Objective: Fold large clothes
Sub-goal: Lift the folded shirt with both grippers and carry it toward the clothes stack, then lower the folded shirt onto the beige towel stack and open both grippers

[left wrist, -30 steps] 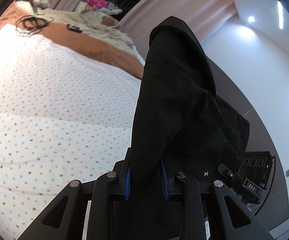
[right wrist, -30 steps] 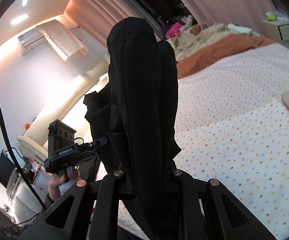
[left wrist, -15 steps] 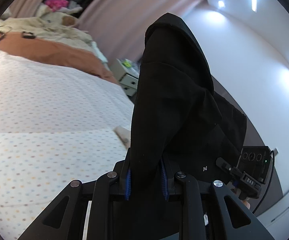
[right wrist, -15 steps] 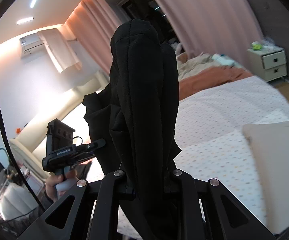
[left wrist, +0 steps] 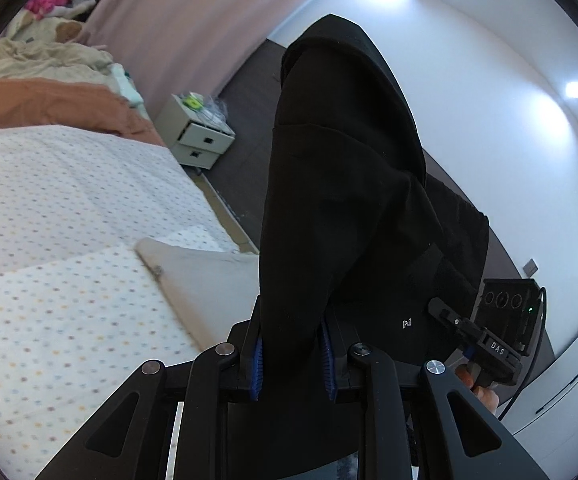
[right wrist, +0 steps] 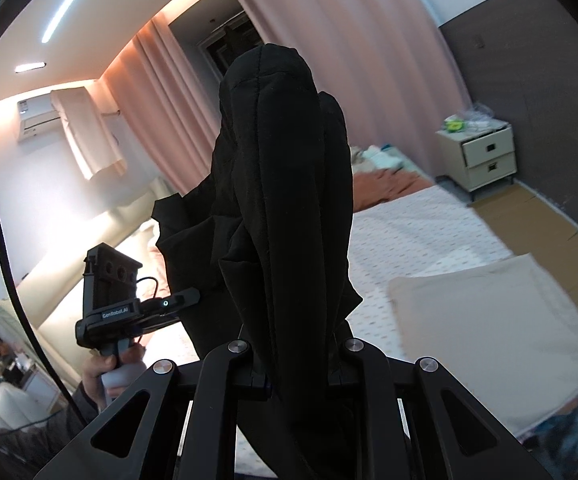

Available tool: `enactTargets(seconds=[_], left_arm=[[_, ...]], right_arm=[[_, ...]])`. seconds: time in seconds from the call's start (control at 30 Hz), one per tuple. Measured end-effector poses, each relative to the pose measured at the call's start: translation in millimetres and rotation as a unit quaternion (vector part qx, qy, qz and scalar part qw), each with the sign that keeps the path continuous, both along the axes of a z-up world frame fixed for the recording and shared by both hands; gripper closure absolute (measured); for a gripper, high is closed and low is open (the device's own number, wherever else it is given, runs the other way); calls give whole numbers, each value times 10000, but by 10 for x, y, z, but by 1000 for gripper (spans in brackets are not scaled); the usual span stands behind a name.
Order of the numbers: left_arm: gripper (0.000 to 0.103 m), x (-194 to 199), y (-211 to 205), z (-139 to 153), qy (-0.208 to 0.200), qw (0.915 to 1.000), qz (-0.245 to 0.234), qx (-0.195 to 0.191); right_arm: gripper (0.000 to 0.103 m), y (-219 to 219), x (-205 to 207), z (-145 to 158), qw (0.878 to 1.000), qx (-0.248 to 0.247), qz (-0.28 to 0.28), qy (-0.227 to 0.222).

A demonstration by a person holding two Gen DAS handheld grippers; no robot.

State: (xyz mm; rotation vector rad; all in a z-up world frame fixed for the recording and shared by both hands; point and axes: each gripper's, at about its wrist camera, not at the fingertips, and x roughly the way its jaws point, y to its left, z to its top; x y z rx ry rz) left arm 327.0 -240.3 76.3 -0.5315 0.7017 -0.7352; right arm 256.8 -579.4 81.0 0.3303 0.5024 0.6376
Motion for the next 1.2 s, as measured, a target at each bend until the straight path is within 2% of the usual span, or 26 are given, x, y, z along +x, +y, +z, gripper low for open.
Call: enactTargets(seconds=[0.13, 0.2, 0.37, 0.57, 0.87, 1.0, 1.2], left_arm=[[79, 168, -355, -77, 178, 9998, -56, 13], [80, 109, -555, -80, 228, 9997, -86, 27], [80, 248, -896, -195, 320, 9988, -354, 67], [80, 451, -1233, -464, 689, 9960, -561, 122], [80, 1042, -1269, -1012, 1312, 9884, -664, 381], [80, 1303, -1266, -1192, 1490, 9857, -604, 498], [80, 1550, -1263, -1443, 1770, 9812, -591, 503]], right_arm=[[87, -280, 17, -20, 9999, -133, -109, 9], [87, -415, 43, -41, 9995, -211, -212, 55], [87, -727, 60, -105, 9988, -222, -433, 96], [87, -993, 244, -281, 9970, -294, -604, 394], [87, -1096, 1080, -837, 9914, -439, -647, 1050], [87, -1013, 1473, -1014, 9864, -879, -636, 1239], [87, -1008, 1833, -1298, 9780, -1171, -561, 1632]])
